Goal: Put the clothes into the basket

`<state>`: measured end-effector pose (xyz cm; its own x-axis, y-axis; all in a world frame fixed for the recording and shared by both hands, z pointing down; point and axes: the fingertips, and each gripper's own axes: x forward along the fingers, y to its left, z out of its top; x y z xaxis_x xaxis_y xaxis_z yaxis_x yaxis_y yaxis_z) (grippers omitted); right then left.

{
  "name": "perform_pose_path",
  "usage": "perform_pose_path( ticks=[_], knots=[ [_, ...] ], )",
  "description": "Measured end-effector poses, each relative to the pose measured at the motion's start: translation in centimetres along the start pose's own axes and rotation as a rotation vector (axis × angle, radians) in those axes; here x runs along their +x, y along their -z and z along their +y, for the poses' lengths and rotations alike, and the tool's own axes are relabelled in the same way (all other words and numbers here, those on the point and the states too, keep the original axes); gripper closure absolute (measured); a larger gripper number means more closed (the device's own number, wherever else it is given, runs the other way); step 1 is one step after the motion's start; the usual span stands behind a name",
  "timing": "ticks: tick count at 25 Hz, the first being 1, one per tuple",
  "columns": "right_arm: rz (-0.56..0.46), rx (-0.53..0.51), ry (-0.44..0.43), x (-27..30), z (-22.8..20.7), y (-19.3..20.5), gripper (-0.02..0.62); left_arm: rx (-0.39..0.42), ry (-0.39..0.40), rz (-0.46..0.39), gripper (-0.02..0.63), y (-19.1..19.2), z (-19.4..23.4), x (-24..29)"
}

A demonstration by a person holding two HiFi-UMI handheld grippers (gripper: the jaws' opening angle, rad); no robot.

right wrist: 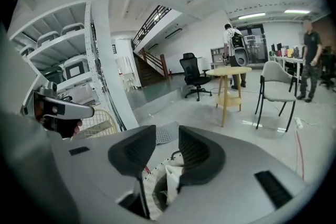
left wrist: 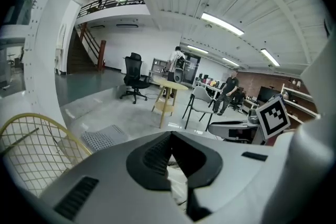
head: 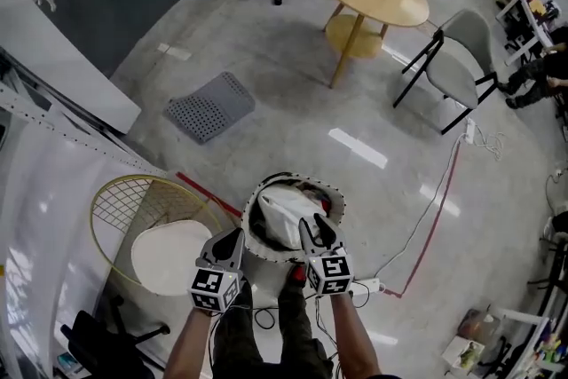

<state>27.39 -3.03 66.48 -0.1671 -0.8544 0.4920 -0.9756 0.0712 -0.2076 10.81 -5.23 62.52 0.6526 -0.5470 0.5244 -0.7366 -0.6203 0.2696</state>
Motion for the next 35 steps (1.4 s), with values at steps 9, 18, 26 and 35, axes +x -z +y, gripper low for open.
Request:
perform_pose_path(
  ticks=[9, 18, 26, 35],
  knots=[
    [-0.183, -0.079, -0.009, -5.2, 2.5, -10.1, 0.543, 0.076, 0.006, -0.124, 0.605, -7.8, -2.7, -4.1],
    [-0.307, -0.134, -0.081, -10.3, 6.6, -16.2, 0.555, 0.125, -0.01, -0.227, 0.605, -12.9, -4.6, -9.1],
    [-0.361, -0.169, -0.124, -14.9, 8.3, -18.6, 0.555, 0.165, -0.032, -0.29, 0.604, -15.2, -6.2, -12.4],
    [-0.38, -0.202, -0.112, -16.9, 6.7, -18.7, 0.555, 0.173, -0.045, -0.317, 0.605, -15.5, -7.6, -13.5]
  ],
)
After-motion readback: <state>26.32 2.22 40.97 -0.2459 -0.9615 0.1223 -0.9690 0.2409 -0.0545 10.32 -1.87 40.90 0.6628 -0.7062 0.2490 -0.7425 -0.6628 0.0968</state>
